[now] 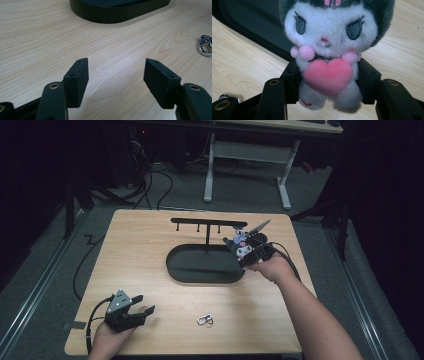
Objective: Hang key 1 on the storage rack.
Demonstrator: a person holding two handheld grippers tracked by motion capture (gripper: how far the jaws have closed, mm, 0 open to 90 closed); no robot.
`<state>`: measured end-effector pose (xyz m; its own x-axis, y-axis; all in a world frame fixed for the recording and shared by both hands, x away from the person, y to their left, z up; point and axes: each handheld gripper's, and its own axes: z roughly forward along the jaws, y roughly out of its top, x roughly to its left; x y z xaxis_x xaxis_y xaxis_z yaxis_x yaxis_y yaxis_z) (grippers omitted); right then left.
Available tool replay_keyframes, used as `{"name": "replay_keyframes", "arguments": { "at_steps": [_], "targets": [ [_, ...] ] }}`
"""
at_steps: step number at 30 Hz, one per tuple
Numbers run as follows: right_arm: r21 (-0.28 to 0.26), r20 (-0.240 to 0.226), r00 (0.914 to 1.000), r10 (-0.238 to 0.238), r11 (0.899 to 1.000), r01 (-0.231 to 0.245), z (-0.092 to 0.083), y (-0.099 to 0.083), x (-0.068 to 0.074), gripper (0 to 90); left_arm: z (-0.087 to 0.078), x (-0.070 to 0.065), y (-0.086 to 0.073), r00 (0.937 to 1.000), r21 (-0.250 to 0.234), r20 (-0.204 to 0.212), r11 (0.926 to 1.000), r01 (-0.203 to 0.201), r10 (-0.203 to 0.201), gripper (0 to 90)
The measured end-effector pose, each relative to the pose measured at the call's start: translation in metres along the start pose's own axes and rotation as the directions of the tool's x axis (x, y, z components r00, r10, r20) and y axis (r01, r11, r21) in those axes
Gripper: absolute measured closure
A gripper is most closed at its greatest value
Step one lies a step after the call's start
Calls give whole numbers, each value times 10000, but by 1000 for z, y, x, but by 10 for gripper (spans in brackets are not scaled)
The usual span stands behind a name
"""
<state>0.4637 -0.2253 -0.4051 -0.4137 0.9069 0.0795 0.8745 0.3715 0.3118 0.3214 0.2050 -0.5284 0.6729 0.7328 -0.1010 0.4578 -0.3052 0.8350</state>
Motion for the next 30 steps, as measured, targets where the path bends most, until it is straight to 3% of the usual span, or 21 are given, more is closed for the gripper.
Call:
{"name": "replay_keyframes", "arguments": {
  "at_steps": [4, 10, 16, 20, 23, 27, 30],
  "targets": [
    [-24, -79, 9999, 85, 10000, -85, 6, 1, -2, 448, 0, 0, 0, 10000, 2, -1, 10000, 20, -20, 375],
    [-156, 15, 9993, 373, 9992, -372, 13, 1, -2, 304, 0, 0, 0, 10000, -13, -5, 10000, -3, 3, 376],
    [-469, -41, 9995, 321, 9984, -322, 5, -8, 1, 293, 0, -2, 2, 10000, -84, 37, 9999, -67, 68, 375],
    [-1122, 144, 9998, 112, 9936, -95, -5, -28, 3, 308, 1, -5, 4, 9997, -51, 130, 9997, -218, 218, 375],
    [-1891, 414, 9991, -121, 9818, 197, -8, -51, 6, 335, 2, -10, 6, 9990, 18, 284, 9994, -359, 359, 375],
    [-3037, 618, 9976, -303, 9516, 477, -4, -90, 11, 399, 6, -18, 9, 9972, 241, 550, 9984, -517, 503, 390],
    [-3528, 660, 9968, -456, 9334, 661, 5, -115, 14, 426, 8, -27, 10, 9947, 357, 783, 9969, -694, 664, 420]
  ]
}}
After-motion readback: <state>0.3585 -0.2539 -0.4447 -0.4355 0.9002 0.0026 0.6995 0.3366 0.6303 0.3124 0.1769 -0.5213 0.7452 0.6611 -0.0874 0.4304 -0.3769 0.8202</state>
